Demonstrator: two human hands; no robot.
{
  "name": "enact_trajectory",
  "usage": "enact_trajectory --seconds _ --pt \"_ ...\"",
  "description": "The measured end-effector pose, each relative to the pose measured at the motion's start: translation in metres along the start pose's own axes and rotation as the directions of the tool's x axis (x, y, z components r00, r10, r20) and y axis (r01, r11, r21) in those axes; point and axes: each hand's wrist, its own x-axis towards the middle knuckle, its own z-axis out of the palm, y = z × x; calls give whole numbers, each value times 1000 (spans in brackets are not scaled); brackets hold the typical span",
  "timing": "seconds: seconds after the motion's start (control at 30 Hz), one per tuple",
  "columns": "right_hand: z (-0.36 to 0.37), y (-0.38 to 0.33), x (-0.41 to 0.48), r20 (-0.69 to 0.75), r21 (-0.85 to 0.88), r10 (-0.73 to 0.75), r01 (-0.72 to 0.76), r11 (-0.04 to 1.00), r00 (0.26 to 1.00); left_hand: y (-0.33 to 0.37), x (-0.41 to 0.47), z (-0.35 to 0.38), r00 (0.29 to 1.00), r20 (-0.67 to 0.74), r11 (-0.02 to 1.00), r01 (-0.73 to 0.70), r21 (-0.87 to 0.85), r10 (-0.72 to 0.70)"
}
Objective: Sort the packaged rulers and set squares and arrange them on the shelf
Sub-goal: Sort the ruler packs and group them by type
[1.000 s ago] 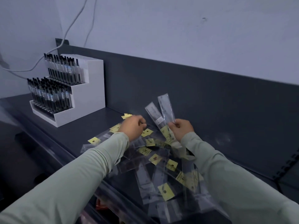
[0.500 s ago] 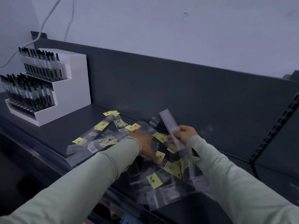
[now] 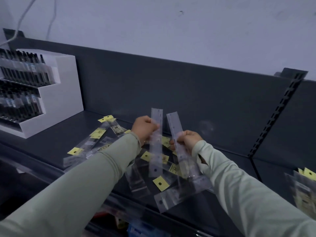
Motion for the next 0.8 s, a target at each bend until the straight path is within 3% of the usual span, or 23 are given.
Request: enact_trajectory --seconds 0.07,0.13,0.23,0.33,0.37,0.43,0.47,0.53,0.6,0.7,0.8 --pt "5 2 -4 23 8 -47 47 999 999 8 -6 7 995 98 977 39 -208 -19" --pt "10 4 -12 75 -19 -68 70 997 995 7 -6 13 990 144 975 35 -220 -3" --pt "7 1 -25 125 -42 -55 61 997 991 -4 -3 17 990 106 994 -100 44 95" --pt "-1 0 -31 115 -82 -21 31 996 993 -11 -4 10 987 126 942 -131 308 97" --pt "-4 3 -29 73 -107 1 7 994 997 -13 -5 5 983 167 878 -140 457 70" --pt "-11 7 -27 -25 -158 46 -49 986 999 -16 -10 -3 956 288 604 -196 773 -58" --pt "-15 9 -24 -54 -160 62 -70 985 997 -16 -14 -6 937 325 458 -234 858 -130" --pt "-24 16 -14 -77 -196 85 -98 976 993 -19 -19 -6 914 341 353 -251 901 -221" --pt "-34 19 -9 -103 -213 100 -120 970 990 -20 -20 -4 909 339 375 -235 897 -241" --pt "-44 8 -22 -141 -105 123 -139 985 982 -16 -23 -1 904 360 388 -253 886 -230" --pt "-51 -1 -47 -111 -2 178 -179 984 978 -14 -25 3 925 361 465 -269 843 -120"
